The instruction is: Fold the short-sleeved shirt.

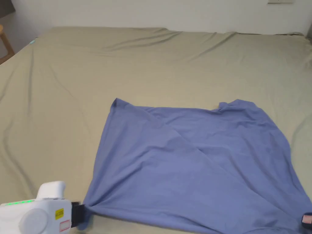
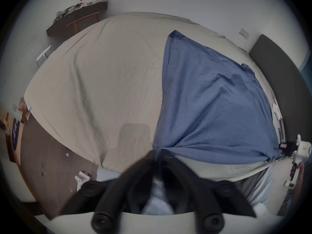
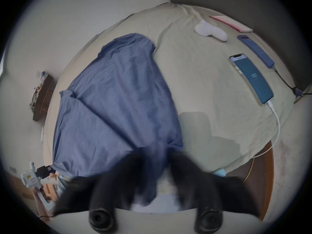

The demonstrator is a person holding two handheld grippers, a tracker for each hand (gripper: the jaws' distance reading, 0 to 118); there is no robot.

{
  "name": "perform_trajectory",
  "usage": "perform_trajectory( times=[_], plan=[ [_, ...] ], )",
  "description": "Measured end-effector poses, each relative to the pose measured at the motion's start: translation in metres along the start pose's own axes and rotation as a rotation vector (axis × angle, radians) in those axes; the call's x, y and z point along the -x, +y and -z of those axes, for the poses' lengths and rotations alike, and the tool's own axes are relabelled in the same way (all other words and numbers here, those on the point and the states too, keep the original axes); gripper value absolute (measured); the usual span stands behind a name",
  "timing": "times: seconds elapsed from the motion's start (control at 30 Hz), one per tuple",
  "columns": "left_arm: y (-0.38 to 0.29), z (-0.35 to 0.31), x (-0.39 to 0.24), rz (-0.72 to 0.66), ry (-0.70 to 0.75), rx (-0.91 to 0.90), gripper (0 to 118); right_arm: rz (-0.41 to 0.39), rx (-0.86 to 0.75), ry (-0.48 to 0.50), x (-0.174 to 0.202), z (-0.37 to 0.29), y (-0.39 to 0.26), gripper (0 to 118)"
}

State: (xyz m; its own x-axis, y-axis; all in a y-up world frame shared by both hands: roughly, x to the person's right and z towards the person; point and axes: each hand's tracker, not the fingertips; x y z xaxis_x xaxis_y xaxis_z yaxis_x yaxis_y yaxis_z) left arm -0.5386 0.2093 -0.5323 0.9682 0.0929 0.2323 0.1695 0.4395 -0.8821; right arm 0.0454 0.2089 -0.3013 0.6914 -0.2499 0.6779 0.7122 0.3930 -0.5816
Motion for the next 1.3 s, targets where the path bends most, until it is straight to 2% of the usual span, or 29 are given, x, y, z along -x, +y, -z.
perform_trajectory(
  times=[0.03,0.07,0.1,0.13,0.27,0.3,0.33,0.37,0.4,0.43,0.5,0.57,0.6,0.63,0.67,0.7,0.73,0.83,0.87,0.93,1.0,1.03,1.27,1.3],
  plan=[
    [0.002,0.002,0.002,0.001,-0.008,0.005,58,-0.02,-0.011,0.021,-0.001,-0.003,0.0,88],
    [0.003,0.005,0.007,-0.004,0.007,0.031,106,-0.028,-0.044,0.017,0.0,-0.01,-0.001,109],
    [0.001,-0.006,0.01,-0.023,-0.006,0.005,116,-0.053,-0.069,0.007,0.0,-0.013,0.002,111],
    [0.002,-0.011,0.015,-0.028,0.003,-0.014,109,-0.062,-0.074,0.016,0.001,-0.018,0.001,111],
    [0.006,-0.031,0.038,-0.077,0.024,-0.02,108,-0.084,-0.127,0.007,0.009,-0.035,-0.009,109],
    [0.006,-0.033,0.041,-0.082,0.027,-0.01,107,-0.095,-0.139,0.006,0.011,-0.037,-0.013,95],
    [0.007,-0.032,0.037,-0.085,0.02,0.003,101,-0.093,-0.164,-0.001,0.013,-0.039,-0.017,70],
    [0.005,-0.033,0.037,-0.088,-0.006,-0.003,82,-0.087,-0.161,0.003,0.015,-0.039,-0.018,33],
    [0.004,-0.034,0.037,-0.089,-0.049,-0.006,28,-0.074,-0.157,0.008,0.016,-0.036,-0.021,0],
    [0.003,-0.032,0.035,-0.104,-0.06,0.012,0,-0.042,-0.167,0.019,0.016,-0.033,-0.025,0],
    [0.005,-0.026,0.03,-0.083,-0.056,0.039,0,-0.065,-0.124,0.026,0.014,-0.024,-0.023,0],
    [0.007,-0.021,0.027,-0.119,-0.098,0.03,0,-0.063,-0.126,0.018,0.014,-0.02,-0.027,0],
    [0.002,-0.012,0.031,-0.144,-0.141,0.038,12,-0.064,-0.121,0.012,0.014,-0.018,-0.028,0],
    [-0.002,-0.004,0.034,-0.147,-0.148,0.051,55,-0.058,-0.119,0.009,0.015,-0.022,-0.025,0],
    [-0.002,0.001,0.029,-0.137,-0.126,0.056,105,-0.051,-0.118,0.015,0.014,-0.022,-0.025,0],
    [-0.005,0.01,0.023,-0.092,-0.102,0.092,117,-0.043,-0.116,0.021,0.012,-0.022,-0.026,0],
    [-0.009,-0.011,0.006,-0.033,-0.087,0.006,112,-0.035,-0.12,0.018,0.01,-0.023,-0.026,0],
    [-0.019,0.0,-0.025,0.047,-0.077,0.108,111,-0.028,-0.125,0.01,0.004,-0.025,-0.025,0],
    [0.005,0.009,-0.001,0.036,-0.073,0.098,106,-0.022,-0.125,0.007,0.002,-0.025,-0.025,0],
    [0.016,0.012,0.008,0.023,-0.077,0.088,45,-0.013,-0.117,-0.005,-0.001,-0.025,-0.022,0],
    [0.016,0.006,0.005,-0.022,-0.136,0.084,10,-0.005,-0.121,-0.018,-0.008,-0.027,-0.024,0],
    [0.015,0.001,0.005,-0.033,-0.129,0.054,0,0.0,-0.122,-0.019,-0.006,-0.031,-0.025,0],
    [0.025,-0.005,0.019,-0.033,-0.084,0.049,0,0.026,-0.112,-0.024,-0.025,-0.032,-0.025,1],
    [0.027,-0.004,0.017,-0.034,-0.084,0.046,0,0.028,-0.106,-0.025,-0.024,-0.029,-0.024,32]
  ],
)
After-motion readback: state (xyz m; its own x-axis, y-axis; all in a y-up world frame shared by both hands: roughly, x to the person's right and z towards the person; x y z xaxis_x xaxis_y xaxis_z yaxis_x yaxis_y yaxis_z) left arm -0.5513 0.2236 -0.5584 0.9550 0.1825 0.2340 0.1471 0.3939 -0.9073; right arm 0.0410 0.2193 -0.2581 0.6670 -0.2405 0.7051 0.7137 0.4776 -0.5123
